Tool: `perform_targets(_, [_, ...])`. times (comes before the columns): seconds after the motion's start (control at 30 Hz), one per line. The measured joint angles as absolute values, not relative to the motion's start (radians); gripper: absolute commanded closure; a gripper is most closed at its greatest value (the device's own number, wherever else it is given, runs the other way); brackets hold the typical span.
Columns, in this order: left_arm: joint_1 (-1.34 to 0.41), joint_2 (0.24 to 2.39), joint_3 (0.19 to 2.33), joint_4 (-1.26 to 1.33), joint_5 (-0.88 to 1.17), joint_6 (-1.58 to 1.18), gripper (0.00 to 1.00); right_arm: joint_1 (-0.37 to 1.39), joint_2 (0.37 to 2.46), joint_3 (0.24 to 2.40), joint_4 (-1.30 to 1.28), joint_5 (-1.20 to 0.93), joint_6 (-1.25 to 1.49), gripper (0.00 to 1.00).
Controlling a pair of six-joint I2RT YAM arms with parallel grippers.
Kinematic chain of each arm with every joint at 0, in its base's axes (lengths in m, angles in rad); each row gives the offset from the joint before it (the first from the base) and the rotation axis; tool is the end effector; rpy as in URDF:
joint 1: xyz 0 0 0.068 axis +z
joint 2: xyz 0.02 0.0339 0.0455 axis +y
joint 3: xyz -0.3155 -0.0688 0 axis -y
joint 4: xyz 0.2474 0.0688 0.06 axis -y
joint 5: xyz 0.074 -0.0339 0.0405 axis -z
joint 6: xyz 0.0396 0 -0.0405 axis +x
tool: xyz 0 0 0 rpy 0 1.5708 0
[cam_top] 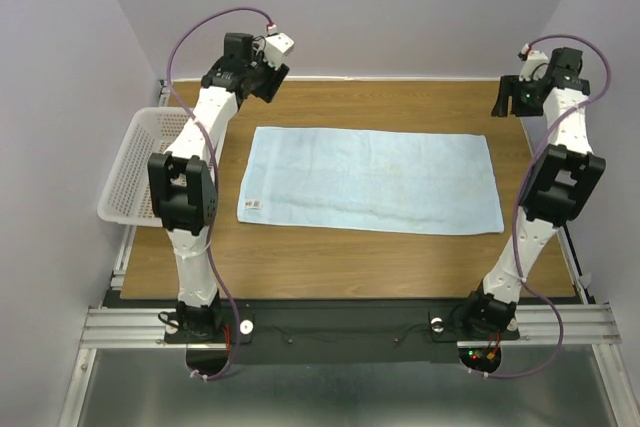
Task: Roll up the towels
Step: Flatten the towel
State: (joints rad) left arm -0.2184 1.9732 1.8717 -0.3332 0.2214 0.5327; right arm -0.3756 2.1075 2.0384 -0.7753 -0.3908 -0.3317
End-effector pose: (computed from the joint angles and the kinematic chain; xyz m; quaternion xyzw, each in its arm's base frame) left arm 0.4842 -0.1164 0.3910 0.3626 0.7576 -0.0083 0.5427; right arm 0.4760 -0.1715 0.3447 -0.0488 0.9183 0.0496 0.3898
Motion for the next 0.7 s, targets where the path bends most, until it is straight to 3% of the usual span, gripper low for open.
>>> perform_targets(0.07, [-0.194,2.060,1.956,-0.343,0.254,0.507,0.41,-0.376,2.165,2.046,-0.781,-0.369,-0.327,0.46])
perform_targets(0.17, [-0.171,2.131,1.971,-0.381,0.276,0.481,0.46,-0.376,2.242,2.050,-0.789,-0.350,-0.317,0.51])
perform_targets(0.7, [-0.160,2.214,1.971,-0.430,0.276,0.439,0.50,-0.376,2.419,2.153,-0.787,-0.349,-0.221,0.52])
